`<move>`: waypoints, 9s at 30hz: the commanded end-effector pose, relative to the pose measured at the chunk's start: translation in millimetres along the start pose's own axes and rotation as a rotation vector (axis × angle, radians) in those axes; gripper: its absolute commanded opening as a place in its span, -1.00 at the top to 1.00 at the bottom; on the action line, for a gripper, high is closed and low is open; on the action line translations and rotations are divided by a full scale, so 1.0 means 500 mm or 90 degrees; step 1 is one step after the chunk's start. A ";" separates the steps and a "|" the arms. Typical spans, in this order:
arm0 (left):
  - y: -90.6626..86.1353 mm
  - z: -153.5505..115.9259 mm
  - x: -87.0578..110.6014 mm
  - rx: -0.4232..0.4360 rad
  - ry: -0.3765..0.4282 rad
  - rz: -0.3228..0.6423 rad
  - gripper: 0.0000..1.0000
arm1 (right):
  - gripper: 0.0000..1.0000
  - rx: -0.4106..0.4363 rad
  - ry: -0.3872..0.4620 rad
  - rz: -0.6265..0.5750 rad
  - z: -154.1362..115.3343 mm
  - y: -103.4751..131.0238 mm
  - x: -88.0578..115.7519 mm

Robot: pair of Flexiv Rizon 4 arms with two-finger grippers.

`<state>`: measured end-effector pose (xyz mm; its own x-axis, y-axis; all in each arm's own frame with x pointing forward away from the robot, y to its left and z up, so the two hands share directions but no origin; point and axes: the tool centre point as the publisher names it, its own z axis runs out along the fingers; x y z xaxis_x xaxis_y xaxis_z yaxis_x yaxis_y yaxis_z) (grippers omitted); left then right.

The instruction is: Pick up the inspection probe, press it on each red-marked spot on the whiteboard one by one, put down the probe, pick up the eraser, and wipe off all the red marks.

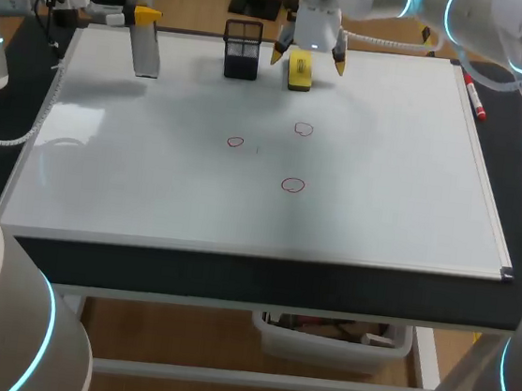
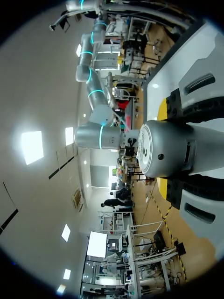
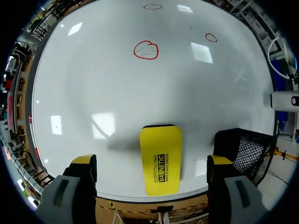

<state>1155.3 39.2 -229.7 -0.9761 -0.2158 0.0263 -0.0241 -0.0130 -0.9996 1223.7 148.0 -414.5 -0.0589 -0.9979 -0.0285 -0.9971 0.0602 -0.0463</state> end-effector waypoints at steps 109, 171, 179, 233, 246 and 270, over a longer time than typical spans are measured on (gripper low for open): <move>-0.004 0.001 0.005 -0.002 -0.004 0.001 1.00 | 1.00 -0.124 0.013 0.170 -0.147 0.063 0.221; -0.004 0.001 0.005 -0.002 -0.004 0.001 1.00 | 1.00 -0.081 -0.008 0.346 -0.191 0.205 0.398; -0.004 0.001 0.005 -0.002 -0.004 0.001 1.00 | 1.00 -0.081 -0.008 0.346 -0.191 0.205 0.398; 0.012 0.144 0.175 -0.012 0.120 0.017 1.00 | 1.00 -0.081 -0.008 0.346 -0.191 0.205 0.398; 0.013 0.205 0.244 0.001 0.176 0.010 1.00 | 1.00 -0.081 -0.008 0.346 -0.191 0.205 0.398; 0.048 0.279 0.337 0.032 0.242 -0.018 1.00 | 1.00 -0.081 -0.008 0.346 -0.191 0.205 0.398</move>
<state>1017.8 -131.5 -244.5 -0.9868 0.1568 0.0402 -0.0497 -0.0567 -0.9972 1105.5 -46.1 -332.0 -0.5673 -0.8229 -0.0304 -0.8209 0.5622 0.1006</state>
